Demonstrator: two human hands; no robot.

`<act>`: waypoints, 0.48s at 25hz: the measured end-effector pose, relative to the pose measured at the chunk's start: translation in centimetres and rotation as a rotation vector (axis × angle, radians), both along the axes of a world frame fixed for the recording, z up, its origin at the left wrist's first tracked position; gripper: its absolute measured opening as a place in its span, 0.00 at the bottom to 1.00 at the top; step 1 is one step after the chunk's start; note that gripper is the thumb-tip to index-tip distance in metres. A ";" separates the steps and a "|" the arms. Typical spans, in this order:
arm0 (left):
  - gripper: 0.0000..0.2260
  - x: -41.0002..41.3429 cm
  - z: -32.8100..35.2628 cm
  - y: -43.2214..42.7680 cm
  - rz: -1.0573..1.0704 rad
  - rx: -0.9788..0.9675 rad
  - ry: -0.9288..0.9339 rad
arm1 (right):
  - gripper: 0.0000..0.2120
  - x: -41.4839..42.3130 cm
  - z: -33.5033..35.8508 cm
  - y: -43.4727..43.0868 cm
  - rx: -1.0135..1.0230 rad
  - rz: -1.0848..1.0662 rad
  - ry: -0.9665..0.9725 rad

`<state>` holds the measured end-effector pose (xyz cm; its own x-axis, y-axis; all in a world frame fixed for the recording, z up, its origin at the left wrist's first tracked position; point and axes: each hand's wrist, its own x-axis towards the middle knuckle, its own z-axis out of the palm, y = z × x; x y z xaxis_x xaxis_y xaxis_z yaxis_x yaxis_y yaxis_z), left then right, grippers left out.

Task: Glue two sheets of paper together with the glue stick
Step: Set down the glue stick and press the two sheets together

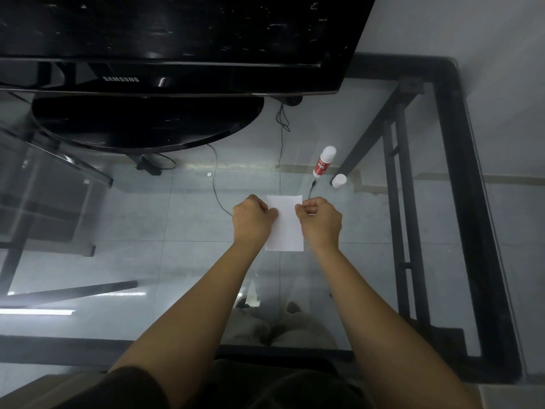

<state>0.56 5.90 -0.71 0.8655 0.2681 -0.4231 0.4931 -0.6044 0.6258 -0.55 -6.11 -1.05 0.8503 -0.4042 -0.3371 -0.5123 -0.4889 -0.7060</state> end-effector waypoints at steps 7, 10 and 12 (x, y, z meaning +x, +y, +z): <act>0.18 0.6 0.5 -0.2 0.014 0.029 0.081 | 0.11 0.3 -0.4 -0.1 -0.202 0.097 -0.075; 0.20 0.7 0.3 -0.1 -0.012 0.051 0.093 | 0.13 0.0 -1.0 -1.2 -0.347 0.420 -0.228; 0.19 0.9 0.1 0.0 -0.028 0.061 0.102 | 0.17 -0.7 -1.8 -2.5 -0.438 0.749 -0.259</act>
<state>1.44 5.87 -0.59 0.8265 0.2718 -0.4929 0.5344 -0.6542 0.5352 -1.21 -8.61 -2.85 0.9702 0.2381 -0.0449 0.1969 -0.8827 -0.4268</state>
